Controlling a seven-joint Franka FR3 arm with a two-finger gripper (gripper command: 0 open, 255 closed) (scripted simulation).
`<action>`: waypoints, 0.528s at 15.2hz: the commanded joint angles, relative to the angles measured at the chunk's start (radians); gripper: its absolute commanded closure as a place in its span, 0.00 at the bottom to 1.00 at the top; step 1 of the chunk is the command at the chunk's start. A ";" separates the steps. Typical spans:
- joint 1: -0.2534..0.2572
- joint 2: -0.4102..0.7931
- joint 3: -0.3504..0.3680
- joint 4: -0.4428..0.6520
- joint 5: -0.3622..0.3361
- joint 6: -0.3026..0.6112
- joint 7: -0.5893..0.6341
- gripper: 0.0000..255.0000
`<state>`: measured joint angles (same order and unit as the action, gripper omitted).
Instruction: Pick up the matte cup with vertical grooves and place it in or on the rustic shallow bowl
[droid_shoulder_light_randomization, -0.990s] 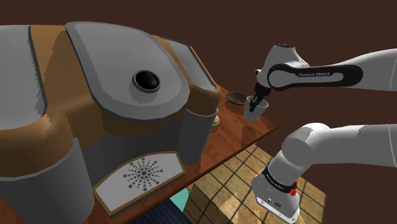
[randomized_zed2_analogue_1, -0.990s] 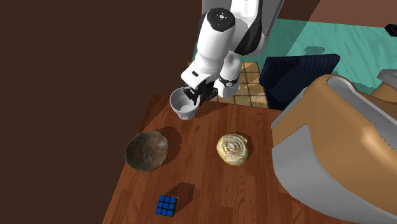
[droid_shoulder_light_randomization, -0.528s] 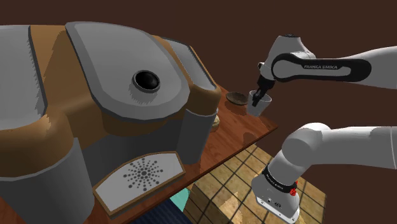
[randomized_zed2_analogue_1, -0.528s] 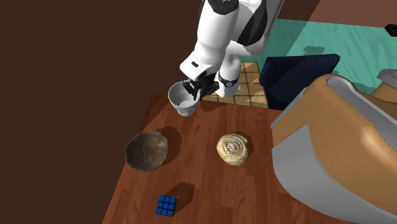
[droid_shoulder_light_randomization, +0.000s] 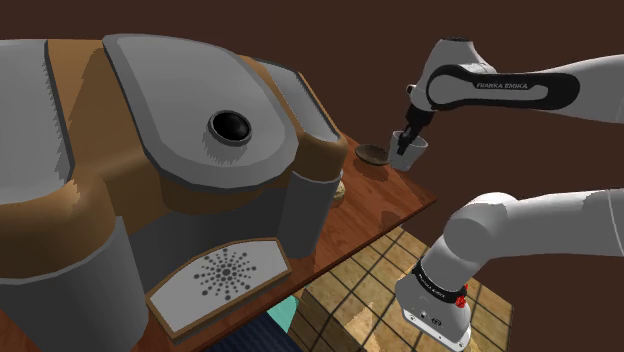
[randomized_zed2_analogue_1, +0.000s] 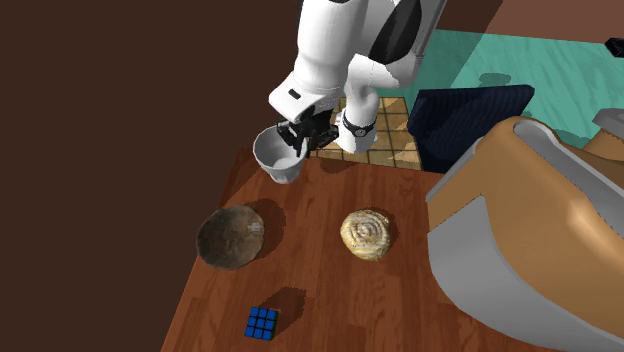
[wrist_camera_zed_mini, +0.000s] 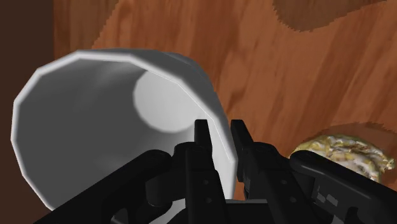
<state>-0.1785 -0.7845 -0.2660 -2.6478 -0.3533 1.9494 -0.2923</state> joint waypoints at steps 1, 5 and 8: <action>0.006 0.081 -0.026 0.068 -0.002 0.020 -0.022 1.00; 0.027 0.249 -0.079 0.207 0.013 0.061 -0.070 1.00; 0.044 0.371 -0.118 0.320 0.039 0.079 -0.113 1.00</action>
<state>-0.1398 -0.4587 -0.3693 -2.3639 -0.3225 2.0160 -0.3899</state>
